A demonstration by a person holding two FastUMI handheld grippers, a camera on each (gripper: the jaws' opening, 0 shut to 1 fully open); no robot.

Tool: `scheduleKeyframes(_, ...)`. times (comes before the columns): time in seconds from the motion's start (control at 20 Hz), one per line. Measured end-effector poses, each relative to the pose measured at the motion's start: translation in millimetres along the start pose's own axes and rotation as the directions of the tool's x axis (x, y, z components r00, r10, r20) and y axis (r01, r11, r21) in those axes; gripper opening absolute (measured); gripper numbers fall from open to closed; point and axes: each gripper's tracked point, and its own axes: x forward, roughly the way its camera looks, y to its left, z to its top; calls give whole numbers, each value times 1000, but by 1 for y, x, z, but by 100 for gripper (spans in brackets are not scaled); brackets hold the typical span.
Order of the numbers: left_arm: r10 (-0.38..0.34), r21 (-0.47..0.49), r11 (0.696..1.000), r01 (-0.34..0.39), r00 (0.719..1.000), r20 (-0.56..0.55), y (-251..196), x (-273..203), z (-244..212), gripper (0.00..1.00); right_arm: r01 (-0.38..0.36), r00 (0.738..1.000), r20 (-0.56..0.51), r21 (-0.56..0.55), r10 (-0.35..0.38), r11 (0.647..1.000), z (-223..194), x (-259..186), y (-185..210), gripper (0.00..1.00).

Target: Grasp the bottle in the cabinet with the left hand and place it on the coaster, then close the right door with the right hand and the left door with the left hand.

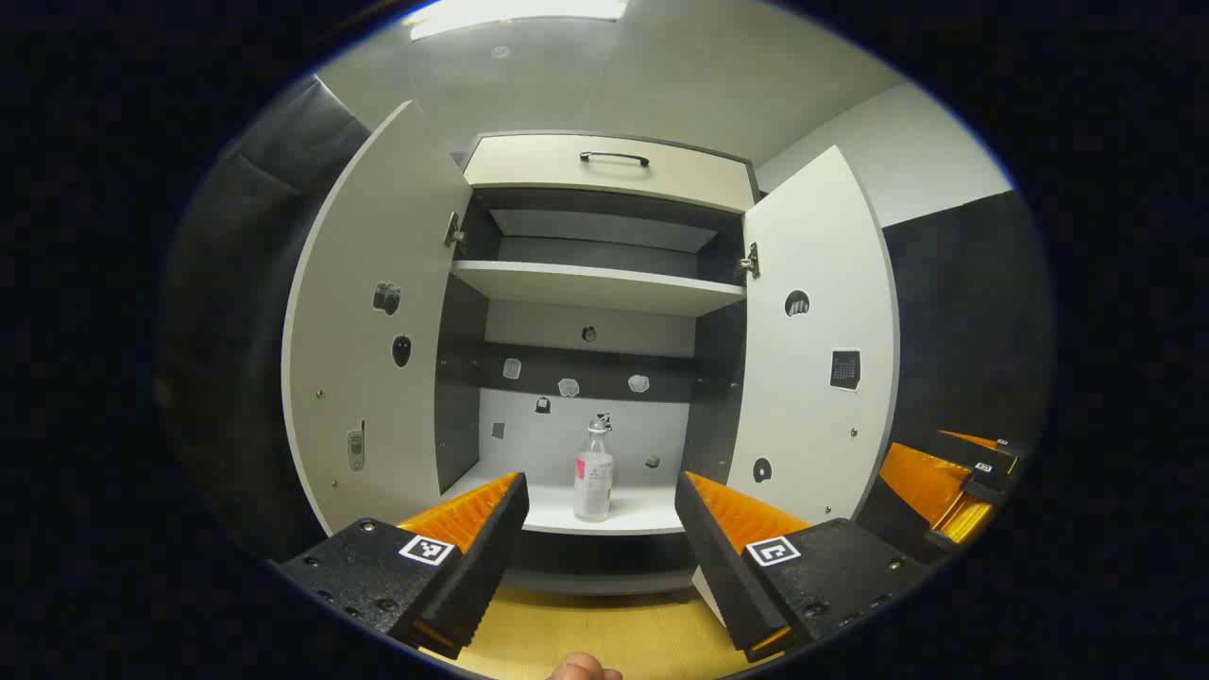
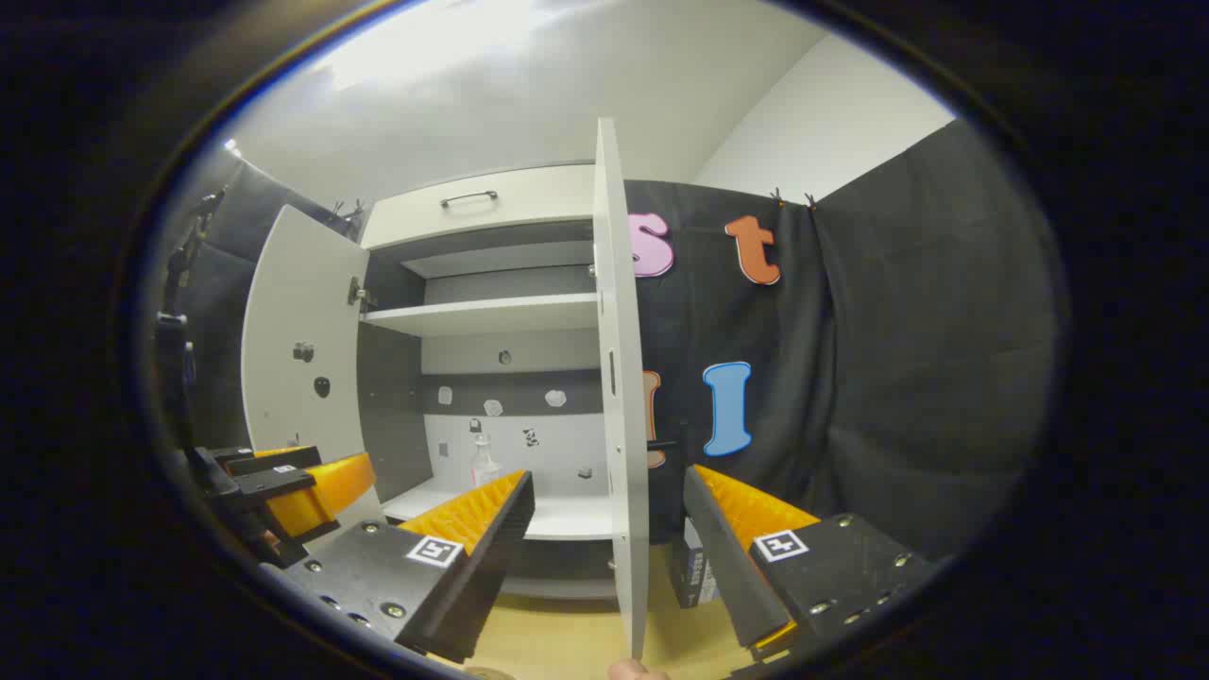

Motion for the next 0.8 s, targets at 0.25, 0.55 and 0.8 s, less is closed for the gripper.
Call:
scheduleKeyframes(0.25, 4, 3, 1000, -4, 1000, -12, 0, 0, -3, 96, -3, 1000, 12, -11, 3, 1000, 2, 0, 0, 94)
scheduleKeyframes(0.55, 10, 1, 1000, -10, 1000, -17, 1, 3, -5, 96, 4, 1000, 15, -22, -4, 1000, 1, 1, -4, 96)
scheduleKeyframes(0.8, 16, 4, 1000, -16, 1000, -23, 4, 13, -11, 96, 19, 1000, 24, -32, -18, 999, 4, 1, -9, 96)
